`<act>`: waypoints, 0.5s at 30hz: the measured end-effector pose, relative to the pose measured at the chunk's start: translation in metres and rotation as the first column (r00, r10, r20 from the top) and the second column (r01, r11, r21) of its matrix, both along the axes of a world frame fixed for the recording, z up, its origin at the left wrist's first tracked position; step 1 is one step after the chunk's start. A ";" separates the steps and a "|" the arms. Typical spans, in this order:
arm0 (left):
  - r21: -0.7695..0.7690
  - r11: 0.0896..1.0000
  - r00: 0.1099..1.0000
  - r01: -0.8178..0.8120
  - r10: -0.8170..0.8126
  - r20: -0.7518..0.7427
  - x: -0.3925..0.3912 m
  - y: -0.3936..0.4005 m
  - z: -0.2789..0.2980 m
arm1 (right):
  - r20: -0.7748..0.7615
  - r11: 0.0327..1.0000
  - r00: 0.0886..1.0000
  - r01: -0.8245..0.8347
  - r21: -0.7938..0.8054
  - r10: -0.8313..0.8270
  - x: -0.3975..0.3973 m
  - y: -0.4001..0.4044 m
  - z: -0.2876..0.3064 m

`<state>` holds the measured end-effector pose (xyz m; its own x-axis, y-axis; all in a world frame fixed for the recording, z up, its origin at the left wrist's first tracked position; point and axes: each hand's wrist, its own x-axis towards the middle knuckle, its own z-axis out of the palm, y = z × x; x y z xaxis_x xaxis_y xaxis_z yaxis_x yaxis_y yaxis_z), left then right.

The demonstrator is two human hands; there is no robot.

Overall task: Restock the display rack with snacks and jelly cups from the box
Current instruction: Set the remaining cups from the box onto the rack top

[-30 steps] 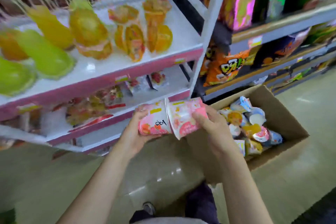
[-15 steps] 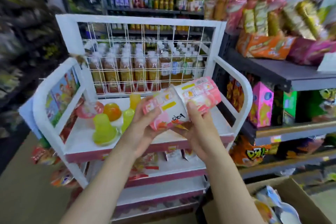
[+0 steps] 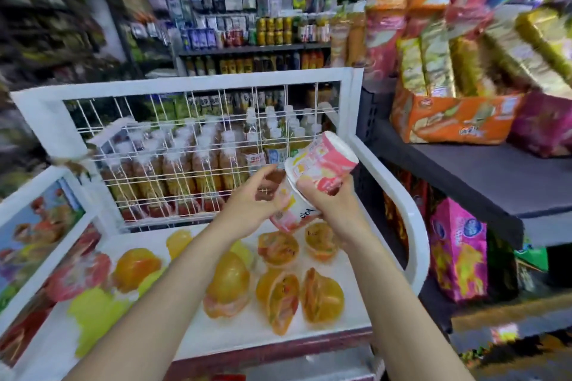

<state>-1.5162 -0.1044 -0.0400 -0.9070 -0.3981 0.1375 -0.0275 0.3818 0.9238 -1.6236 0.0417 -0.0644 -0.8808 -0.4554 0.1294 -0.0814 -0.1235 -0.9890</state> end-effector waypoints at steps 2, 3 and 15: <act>0.057 0.998 0.999 0.021 -0.024 0.042 -0.016 -0.005 -0.004 | -0.060 0.998 0.998 0.025 0.050 -0.022 -0.020 -0.010 -0.004; 0.068 0.997 0.997 0.038 -0.042 0.060 -0.024 -0.007 -0.005 | -0.091 0.994 0.995 0.046 0.100 -0.037 -0.029 -0.016 -0.005; 0.110 0.994 0.989 -0.002 -0.014 0.144 -0.084 -0.032 -0.040 | -0.236 0.944 0.972 0.054 0.325 0.026 -0.073 -0.038 -0.050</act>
<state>-1.5998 -0.1364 -0.0801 -0.9167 -0.3976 -0.0394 -0.1618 0.2793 0.9465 -1.6963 0.0038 -0.1147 -0.8503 -0.4953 0.1781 -0.3141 0.2058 -0.9268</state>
